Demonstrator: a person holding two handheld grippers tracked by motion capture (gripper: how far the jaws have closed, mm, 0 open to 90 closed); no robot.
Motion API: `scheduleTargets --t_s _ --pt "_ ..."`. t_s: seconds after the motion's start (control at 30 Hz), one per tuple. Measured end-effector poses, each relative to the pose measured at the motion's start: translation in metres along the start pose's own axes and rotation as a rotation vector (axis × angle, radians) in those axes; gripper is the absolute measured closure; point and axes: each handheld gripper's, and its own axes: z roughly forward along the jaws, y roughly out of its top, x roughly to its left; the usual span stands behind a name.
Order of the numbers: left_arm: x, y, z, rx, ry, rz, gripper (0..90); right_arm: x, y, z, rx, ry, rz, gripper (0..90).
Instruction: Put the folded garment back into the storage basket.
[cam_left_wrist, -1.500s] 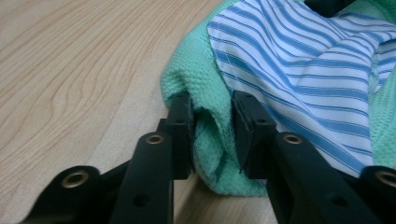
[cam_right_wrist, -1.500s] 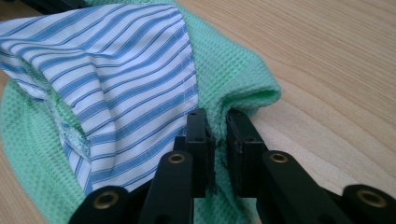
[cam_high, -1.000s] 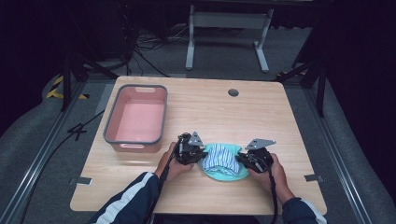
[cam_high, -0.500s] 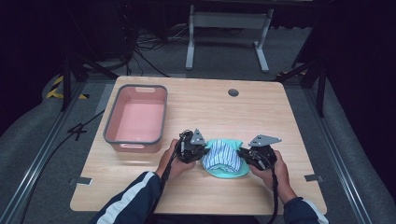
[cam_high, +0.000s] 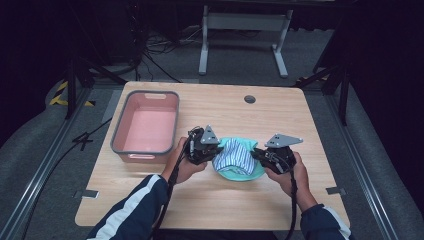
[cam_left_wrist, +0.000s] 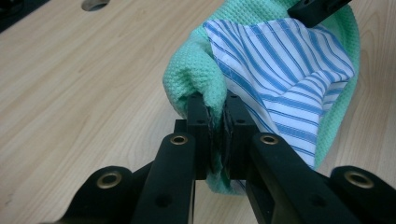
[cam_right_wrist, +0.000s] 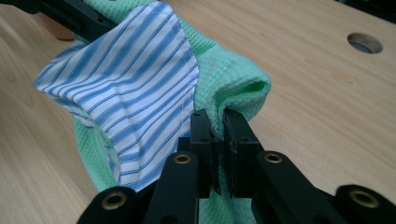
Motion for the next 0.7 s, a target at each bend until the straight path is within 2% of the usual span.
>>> scheduleTargets --t_s 0.4,0.63,0.7 --pt "0.014 0.014 -0.030 -0.011 0.048 0.028 83.5 0.005 0.034 -0.008 -0.052 -0.003 -0.039 83.3" --pt "0.027 0.012 -0.055 -0.025 0.096 0.018 83.4 0.014 0.061 -0.005 -0.073 0.003 -0.075 83.3" --pt "0.029 0.012 -0.059 -0.027 0.098 0.015 83.4 0.017 0.070 -0.003 -0.078 0.007 -0.086 83.3"
